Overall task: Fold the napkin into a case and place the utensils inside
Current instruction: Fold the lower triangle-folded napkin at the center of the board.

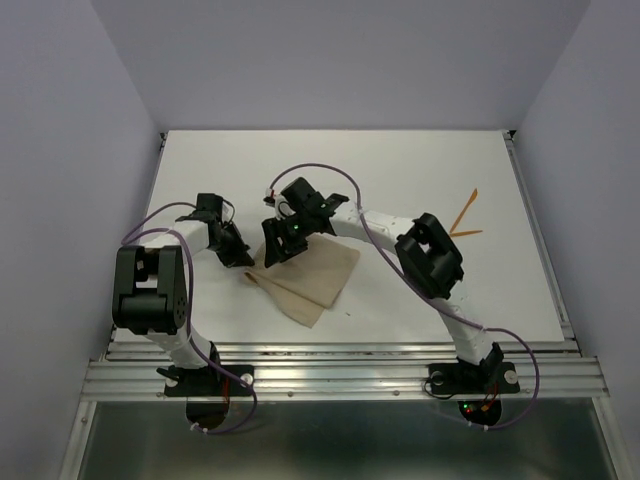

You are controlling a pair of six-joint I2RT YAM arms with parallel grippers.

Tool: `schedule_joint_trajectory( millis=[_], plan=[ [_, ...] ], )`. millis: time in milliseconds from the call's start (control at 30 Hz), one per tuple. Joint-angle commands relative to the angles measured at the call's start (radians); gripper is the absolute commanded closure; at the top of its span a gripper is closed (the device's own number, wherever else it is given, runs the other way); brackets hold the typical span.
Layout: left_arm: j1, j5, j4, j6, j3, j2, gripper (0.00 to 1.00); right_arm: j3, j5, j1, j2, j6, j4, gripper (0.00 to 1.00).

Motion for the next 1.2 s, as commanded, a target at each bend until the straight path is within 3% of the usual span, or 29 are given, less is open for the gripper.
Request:
schedule_joint_trajectory(
  millis=[0,233,467,633,800,967,1167],
  plan=[
    [-0.005,-0.041,0.011,0.010,0.006,0.019,1.00,-0.094,0.055,-0.005,-0.148,0.011,0.086,0.38],
    [-0.005,-0.038,0.009,0.011,0.011,0.018,1.00,-0.173,0.227,0.078,-0.206,-0.021,0.095,0.39],
    [-0.005,-0.046,-0.029,0.037,0.055,-0.033,1.00,-0.390,0.578,0.202,-0.364,-0.059,0.183,0.37],
    [-0.005,-0.069,-0.095,0.062,0.143,-0.129,0.99,-0.553,0.795,0.202,-0.536,-0.025,0.212,0.39],
    [-0.002,-0.139,-0.204,0.077,0.160,-0.214,0.89,-0.654,0.845,0.202,-0.610,-0.055,0.174,0.42],
    [0.058,-0.127,-0.232,0.060,0.040,-0.301,0.62,-0.713,0.933,0.320,-0.656,-0.090,0.174,0.41],
    [0.092,-0.078,-0.219,0.024,-0.046,-0.343,0.58,-0.694,1.003,0.449,-0.550,-0.127,0.161,0.43]
  ],
)
